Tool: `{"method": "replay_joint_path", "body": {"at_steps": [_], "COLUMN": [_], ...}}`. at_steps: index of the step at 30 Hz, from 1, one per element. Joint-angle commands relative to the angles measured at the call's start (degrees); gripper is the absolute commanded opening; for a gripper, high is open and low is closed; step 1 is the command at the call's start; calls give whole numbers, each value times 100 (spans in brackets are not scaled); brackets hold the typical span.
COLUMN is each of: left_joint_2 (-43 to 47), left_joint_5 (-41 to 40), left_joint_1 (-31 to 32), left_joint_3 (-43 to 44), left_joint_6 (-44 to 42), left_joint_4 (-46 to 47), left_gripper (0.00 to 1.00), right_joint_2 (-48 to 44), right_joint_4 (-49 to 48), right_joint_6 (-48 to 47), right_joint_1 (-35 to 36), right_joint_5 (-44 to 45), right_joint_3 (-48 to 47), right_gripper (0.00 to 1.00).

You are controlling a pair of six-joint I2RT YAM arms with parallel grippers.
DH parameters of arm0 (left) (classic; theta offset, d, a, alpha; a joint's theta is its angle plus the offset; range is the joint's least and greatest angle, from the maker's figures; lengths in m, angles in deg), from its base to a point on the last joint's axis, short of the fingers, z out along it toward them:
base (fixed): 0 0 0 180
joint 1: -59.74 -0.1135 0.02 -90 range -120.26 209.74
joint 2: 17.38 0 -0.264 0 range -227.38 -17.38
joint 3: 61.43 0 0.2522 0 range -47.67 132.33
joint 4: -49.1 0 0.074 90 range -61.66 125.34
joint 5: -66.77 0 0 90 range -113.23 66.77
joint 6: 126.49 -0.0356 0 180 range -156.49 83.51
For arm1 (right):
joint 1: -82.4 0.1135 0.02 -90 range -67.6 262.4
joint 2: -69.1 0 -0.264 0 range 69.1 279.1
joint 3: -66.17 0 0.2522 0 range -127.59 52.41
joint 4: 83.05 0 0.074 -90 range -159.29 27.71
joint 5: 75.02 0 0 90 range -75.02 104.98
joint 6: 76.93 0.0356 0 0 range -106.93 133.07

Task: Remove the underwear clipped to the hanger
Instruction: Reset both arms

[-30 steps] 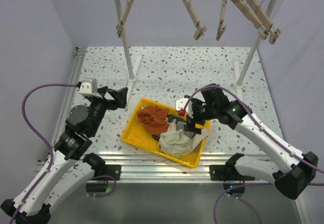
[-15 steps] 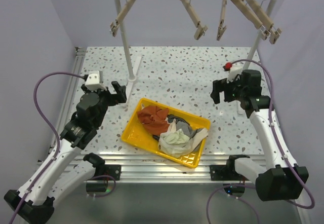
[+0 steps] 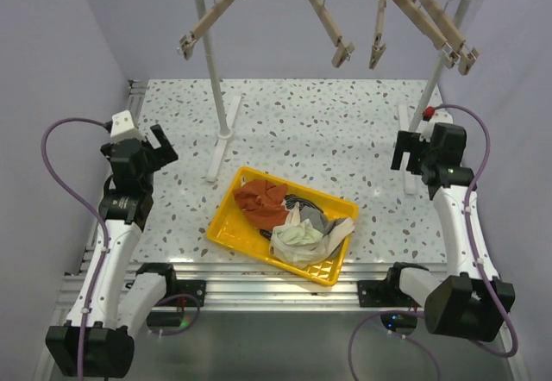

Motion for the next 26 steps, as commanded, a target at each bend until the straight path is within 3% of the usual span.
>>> {"method": "replay_joint_path", "body": {"at_steps": [1, 6, 9, 26], "left_joint_2": [26, 61, 79, 431], "left_joint_5": [209, 192, 122, 245], "left_joint_1": [-270, -577, -578, -578], "left_joint_3": [-122, -271, -359, -579], "left_joint_6": [-158, -193, -176, -193], "left_joint_4": [232, 338, 416, 417], "left_gripper": [100, 100, 100, 100], "right_joint_2": [-197, -4, -12, -117], "right_joint_4": [-330, -23, 39, -356], "right_joint_6": [662, 1033, 1033, 972], "right_joint_1": [-30, -30, -30, -30], "right_joint_5": [922, 2160, 2426, 2286], "right_joint_3": [-52, -271, -325, -87], "right_gripper": [99, 98, 99, 99]}}
